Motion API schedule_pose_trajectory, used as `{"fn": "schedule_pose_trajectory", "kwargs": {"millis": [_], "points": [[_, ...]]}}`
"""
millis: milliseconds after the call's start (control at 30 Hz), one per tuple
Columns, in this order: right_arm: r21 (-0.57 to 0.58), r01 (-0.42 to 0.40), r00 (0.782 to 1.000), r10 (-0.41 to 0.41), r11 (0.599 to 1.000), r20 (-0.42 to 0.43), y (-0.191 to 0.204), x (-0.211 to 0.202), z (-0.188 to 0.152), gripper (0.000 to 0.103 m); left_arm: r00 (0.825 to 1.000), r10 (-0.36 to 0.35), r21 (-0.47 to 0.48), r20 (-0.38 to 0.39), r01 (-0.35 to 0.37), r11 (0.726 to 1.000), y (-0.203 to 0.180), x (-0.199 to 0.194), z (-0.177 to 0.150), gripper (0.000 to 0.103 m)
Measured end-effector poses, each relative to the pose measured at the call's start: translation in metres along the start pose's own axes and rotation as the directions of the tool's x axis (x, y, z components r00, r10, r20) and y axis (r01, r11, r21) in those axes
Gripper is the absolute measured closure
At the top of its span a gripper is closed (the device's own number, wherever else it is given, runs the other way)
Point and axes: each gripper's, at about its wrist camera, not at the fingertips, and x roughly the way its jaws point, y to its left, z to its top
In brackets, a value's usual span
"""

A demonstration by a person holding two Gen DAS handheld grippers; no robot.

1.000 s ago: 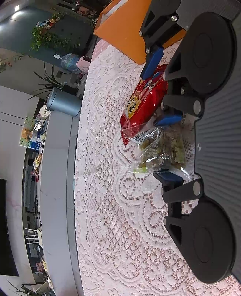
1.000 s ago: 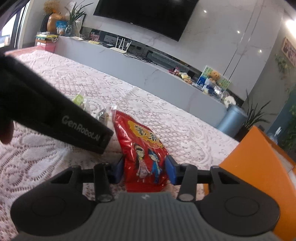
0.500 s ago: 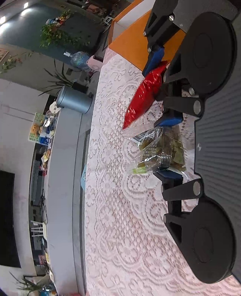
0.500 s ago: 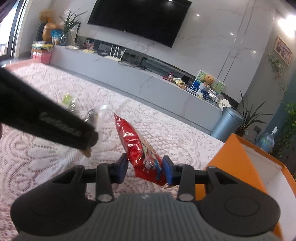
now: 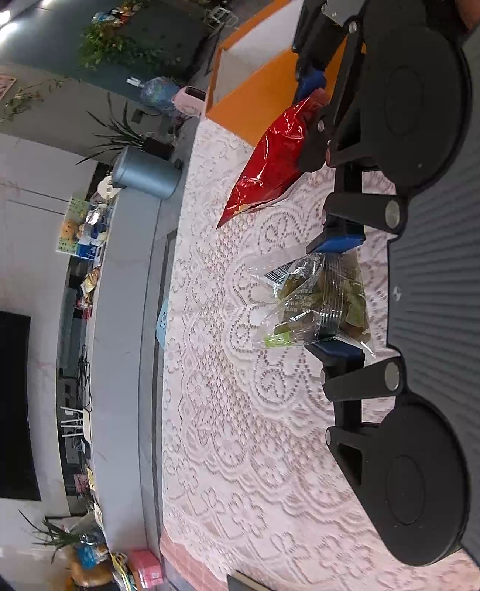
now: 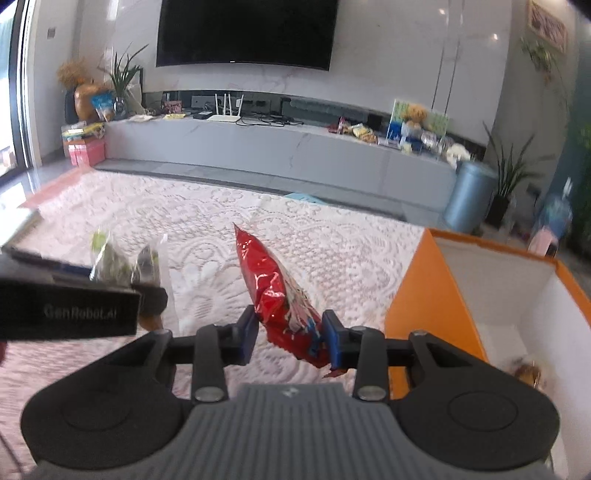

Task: Organize snacks
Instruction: 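Lift both bags and carry them over the orange box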

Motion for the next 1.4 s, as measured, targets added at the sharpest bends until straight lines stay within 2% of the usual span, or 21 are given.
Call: {"fn": "schedule_pose_trajectory", "kwargs": {"millis": [200, 400, 500, 733, 967, 1133, 1400], "points": [[0.081, -0.062, 0.998, 0.061, 0.995, 0.012, -0.013, -0.05, 0.004, 0.068, 1.0, 0.015, -0.021, 0.01, -0.014, 1.0, -0.01, -0.036, -0.002, 0.05], [0.12, -0.085, 0.995, 0.078, 0.989, 0.064, -0.031, -0.105, 0.007, 0.069, 1.0, -0.02, -0.015, 0.016, 0.02, 1.0, -0.03, -0.062, -0.007, 0.05], [0.128, -0.074, 0.993, 0.061, 0.989, 0.1, -0.042, -0.13, 0.007, 0.069, 0.998, -0.051, 0.006, 0.033, 0.051, 0.999, -0.044, -0.07, -0.007, 0.05], [0.121, 0.022, 0.989, -0.039, 0.992, 0.141, -0.079, -0.169, 0.0, 0.069, 0.989, -0.137, 0.114, 0.053, 0.13, 0.985, -0.088, -0.076, 0.003, 0.05], [0.173, 0.126, 0.982, -0.147, 0.977, 0.118, -0.136, -0.177, -0.01, 0.069, 0.977, -0.214, 0.251, 0.019, 0.202, 0.947, -0.147, -0.048, 0.02, 0.05], [0.181, 0.205, 0.974, -0.218, 0.962, 0.055, -0.175, -0.165, -0.019, 0.069, 0.971, -0.239, 0.316, -0.014, 0.231, 0.92, -0.181, -0.025, 0.028, 0.05], [0.175, 0.242, 0.97, -0.233, 0.954, -0.07, -0.218, -0.117, -0.033, 0.069, 0.969, -0.235, 0.35, -0.07, 0.245, 0.904, -0.206, 0.011, 0.034, 0.05]]}}
